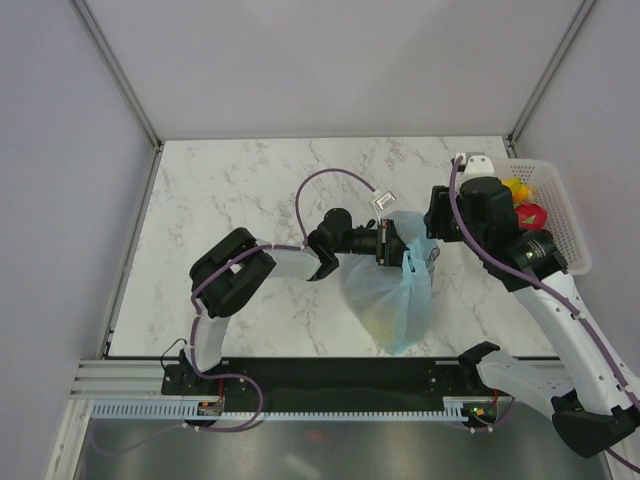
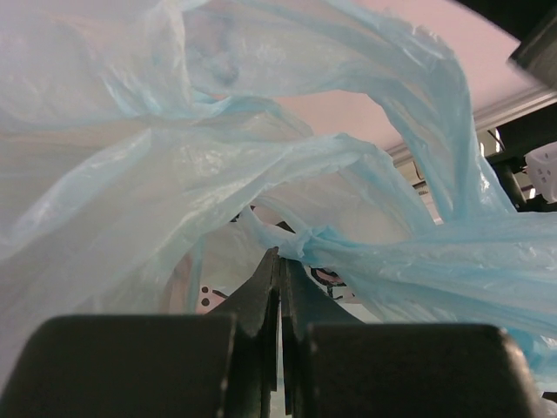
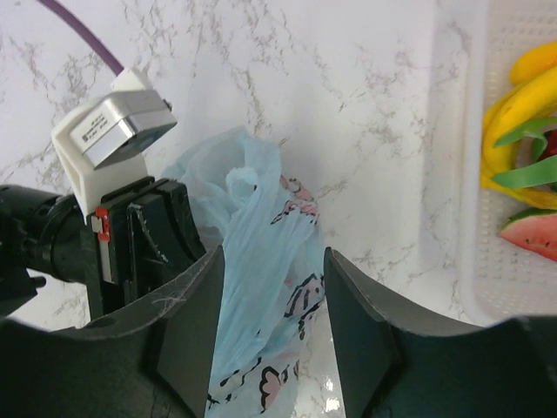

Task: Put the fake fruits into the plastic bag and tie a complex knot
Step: Tie the plastic bag at the center of the board.

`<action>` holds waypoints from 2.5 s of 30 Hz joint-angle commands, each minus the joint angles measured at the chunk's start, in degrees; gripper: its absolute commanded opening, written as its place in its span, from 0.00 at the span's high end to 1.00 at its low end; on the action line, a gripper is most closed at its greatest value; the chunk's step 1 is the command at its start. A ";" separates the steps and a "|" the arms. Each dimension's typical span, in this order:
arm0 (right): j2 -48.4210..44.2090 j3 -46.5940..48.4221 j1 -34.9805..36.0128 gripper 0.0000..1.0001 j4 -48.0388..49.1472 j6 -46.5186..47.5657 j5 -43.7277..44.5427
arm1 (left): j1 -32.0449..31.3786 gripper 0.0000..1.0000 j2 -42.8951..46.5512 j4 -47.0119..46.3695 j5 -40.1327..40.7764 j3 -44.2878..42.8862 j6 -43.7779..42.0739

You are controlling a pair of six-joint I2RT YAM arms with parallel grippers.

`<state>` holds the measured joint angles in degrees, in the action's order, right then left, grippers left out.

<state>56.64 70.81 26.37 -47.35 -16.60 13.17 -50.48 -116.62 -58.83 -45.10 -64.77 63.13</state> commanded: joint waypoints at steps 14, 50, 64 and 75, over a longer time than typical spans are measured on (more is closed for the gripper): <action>-9.18 -13.21 -27.75 0.61 7.27 -8.00 -25.95 | 0.21 0.98 0.16 -1.99 -2.18 -2.46 -0.12; -15.68 -32.13 -35.16 0.79 31.53 -26.55 -53.78 | 0.12 0.98 -2.12 3.63 -1.66 -7.29 -1.43; -14.98 -31.96 -31.29 0.81 35.22 -29.19 -50.88 | -0.50 0.98 -3.88 4.60 -1.57 -10.11 -1.00; -13.92 -29.58 -30.85 0.78 32.07 -26.38 -47.45 | -0.76 0.98 -4.14 4.69 -1.57 -10.37 -0.91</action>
<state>43.46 38.68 -4.71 -14.76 -44.84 -36.38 -50.89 -120.42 -53.15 -45.76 -73.14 63.13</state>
